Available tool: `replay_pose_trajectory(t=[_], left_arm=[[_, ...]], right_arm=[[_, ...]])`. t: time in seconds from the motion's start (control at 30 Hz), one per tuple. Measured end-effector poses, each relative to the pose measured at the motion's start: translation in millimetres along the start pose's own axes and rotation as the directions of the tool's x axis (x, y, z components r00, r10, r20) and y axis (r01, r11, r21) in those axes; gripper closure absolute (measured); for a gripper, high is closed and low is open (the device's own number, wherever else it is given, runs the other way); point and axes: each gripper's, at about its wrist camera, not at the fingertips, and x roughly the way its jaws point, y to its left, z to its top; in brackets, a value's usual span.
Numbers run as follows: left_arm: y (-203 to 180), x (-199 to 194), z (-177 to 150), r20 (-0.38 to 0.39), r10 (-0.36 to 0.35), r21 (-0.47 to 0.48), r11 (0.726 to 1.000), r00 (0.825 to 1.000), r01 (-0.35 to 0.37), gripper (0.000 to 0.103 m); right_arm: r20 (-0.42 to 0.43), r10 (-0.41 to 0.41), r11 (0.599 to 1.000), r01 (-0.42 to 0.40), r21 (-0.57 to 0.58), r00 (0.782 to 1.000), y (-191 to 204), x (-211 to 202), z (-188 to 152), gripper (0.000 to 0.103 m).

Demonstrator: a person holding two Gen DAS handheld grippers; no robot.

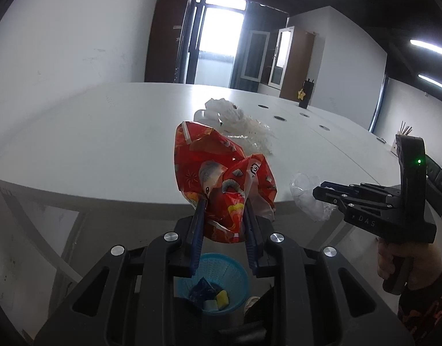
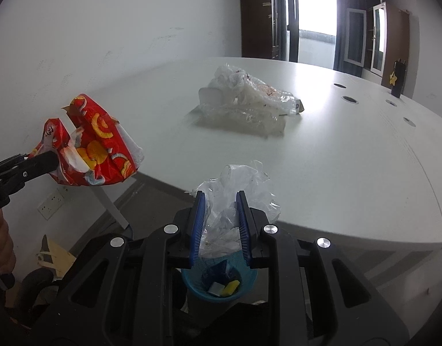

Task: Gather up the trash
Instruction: 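Carry the red wrapper and clear plastic down over the blue basket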

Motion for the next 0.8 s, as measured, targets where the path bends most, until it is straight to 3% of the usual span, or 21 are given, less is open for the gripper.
replay_pose_trajectory(t=[0.5,0.8], left_arm=[[1.4,33.6,-74.3,-0.196,-0.04,-0.001,0.999,0.98,0.041,0.079],[9.8,75.4,-102.3,-0.281,-0.024,-0.036,0.999,0.959,0.015,0.079]], right_arm=[[-0.138,0.05,0.999,-0.052,-0.011,0.989,18.6,-1.7,-69.8,0.083],[-0.249,0.077,0.997,-0.074,0.019,0.965,17.9,42.1,-99.1,0.083]])
